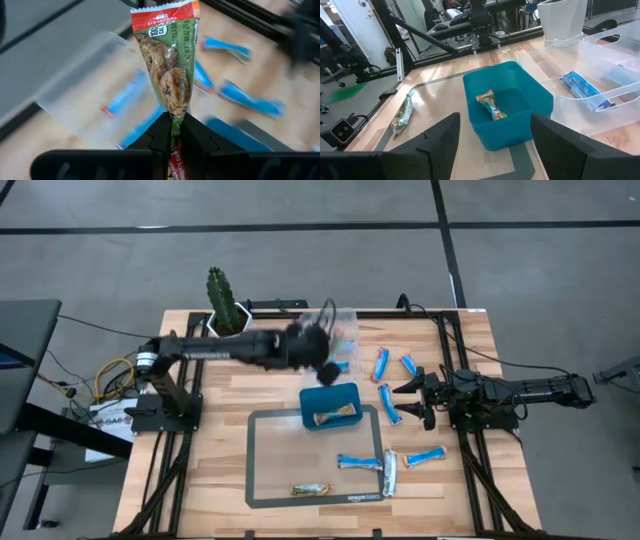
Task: Pick and place Granola Bars by type
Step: Put the red granola bar into the top transparent bin
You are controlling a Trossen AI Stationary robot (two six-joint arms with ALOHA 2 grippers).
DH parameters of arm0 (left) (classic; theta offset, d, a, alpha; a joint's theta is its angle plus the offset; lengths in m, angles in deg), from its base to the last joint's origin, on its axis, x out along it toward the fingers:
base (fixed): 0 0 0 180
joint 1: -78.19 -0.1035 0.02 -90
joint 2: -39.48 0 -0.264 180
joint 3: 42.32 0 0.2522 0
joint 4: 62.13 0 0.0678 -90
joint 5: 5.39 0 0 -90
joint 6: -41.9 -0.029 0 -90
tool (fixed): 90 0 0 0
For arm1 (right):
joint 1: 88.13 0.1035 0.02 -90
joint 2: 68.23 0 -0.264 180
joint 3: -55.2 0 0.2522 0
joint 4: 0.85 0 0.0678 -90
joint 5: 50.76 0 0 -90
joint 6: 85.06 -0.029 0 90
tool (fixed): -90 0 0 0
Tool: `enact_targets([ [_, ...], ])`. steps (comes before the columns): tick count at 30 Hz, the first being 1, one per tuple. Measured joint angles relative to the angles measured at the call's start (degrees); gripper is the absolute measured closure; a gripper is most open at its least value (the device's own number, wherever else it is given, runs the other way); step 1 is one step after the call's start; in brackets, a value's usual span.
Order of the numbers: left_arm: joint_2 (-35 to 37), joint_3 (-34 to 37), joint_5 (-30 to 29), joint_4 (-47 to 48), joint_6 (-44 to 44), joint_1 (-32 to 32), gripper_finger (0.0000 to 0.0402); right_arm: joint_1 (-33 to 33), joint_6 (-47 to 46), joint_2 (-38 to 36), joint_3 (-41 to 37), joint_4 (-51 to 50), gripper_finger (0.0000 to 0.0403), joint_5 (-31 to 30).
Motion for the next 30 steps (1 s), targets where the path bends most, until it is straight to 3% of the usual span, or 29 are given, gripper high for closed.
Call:
enact_targets([
  [8,-0.57,0.11,7.39,-3.79,-12.5,-13.99,0.0376,0.0,-0.02,0.0,0.0,0.0,0.0168,0.0],
  [16,-3.79,0.03,12.78,-7.29,-23.72,-24.17,0.0376,0.0,0.0,0.0,0.0,0.0,0.0168,0.0],
  [30,-11.32,0.11,21.31,-7.95,-34.08,-27.05,0.0376,-0.01,0.0,0.15,-0.01,-0.36,0.0168,-0.04],
])
